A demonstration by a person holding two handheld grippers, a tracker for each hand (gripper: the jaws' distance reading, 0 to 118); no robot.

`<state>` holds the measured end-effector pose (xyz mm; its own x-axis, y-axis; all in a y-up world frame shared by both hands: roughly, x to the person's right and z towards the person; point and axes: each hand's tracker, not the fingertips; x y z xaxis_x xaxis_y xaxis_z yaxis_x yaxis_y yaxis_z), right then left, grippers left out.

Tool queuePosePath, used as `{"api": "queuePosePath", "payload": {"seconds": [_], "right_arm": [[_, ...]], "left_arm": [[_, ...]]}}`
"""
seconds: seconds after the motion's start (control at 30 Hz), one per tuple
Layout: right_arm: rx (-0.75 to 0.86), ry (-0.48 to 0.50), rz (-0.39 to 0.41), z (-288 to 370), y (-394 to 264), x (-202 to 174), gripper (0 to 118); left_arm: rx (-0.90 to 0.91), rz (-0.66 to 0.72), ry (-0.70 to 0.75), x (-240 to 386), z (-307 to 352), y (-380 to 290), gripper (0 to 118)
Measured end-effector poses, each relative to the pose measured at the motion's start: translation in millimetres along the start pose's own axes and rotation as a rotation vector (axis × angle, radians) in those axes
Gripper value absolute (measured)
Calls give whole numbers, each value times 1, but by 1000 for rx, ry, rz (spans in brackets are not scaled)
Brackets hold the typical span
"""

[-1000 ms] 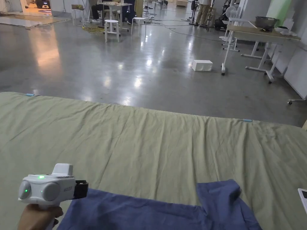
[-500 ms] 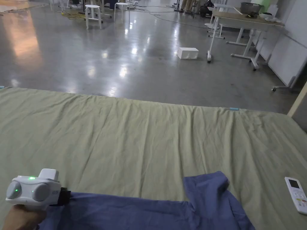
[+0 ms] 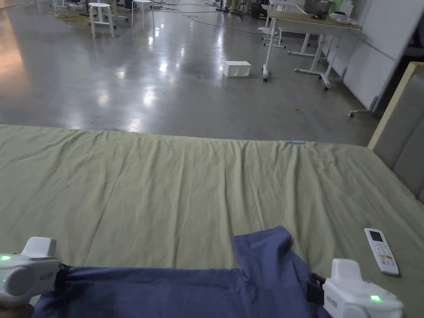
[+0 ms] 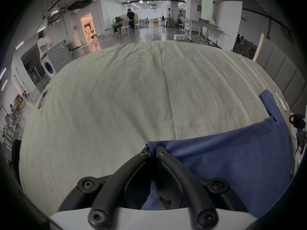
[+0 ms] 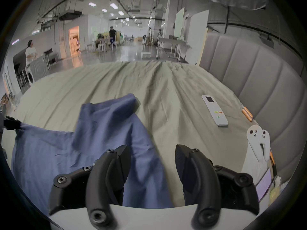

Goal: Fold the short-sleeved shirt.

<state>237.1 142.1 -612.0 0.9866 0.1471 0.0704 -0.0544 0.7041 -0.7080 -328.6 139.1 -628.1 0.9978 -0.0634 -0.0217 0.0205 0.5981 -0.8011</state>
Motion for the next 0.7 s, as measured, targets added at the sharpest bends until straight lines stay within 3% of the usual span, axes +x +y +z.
{"api": "queuePosePath", "payload": {"seconds": [0.13,0.27,0.33,0.47,0.53,0.63,0.7], "right_arm": [[-130,23,65,-42,14,8,58],[-198,75,49,-62,8,8,58],[-190,57,64,-62,6,0,57],[-178,56,130,-60,4,-16,34],[-173,41,153,-60,4,-20,31],[-169,39,132,-55,4,-20,31],[-163,54,111,-51,2,-19,38]], "left_arm": [[17,28,-2,-2,15,-5,5],[19,33,3,0,22,-12,5],[14,36,5,2,23,-17,5],[3,36,13,3,21,-22,5],[0,38,11,-4,8,-24,5],[-3,43,9,-4,7,-24,5],[-1,47,8,-6,6,-24,5]]}}
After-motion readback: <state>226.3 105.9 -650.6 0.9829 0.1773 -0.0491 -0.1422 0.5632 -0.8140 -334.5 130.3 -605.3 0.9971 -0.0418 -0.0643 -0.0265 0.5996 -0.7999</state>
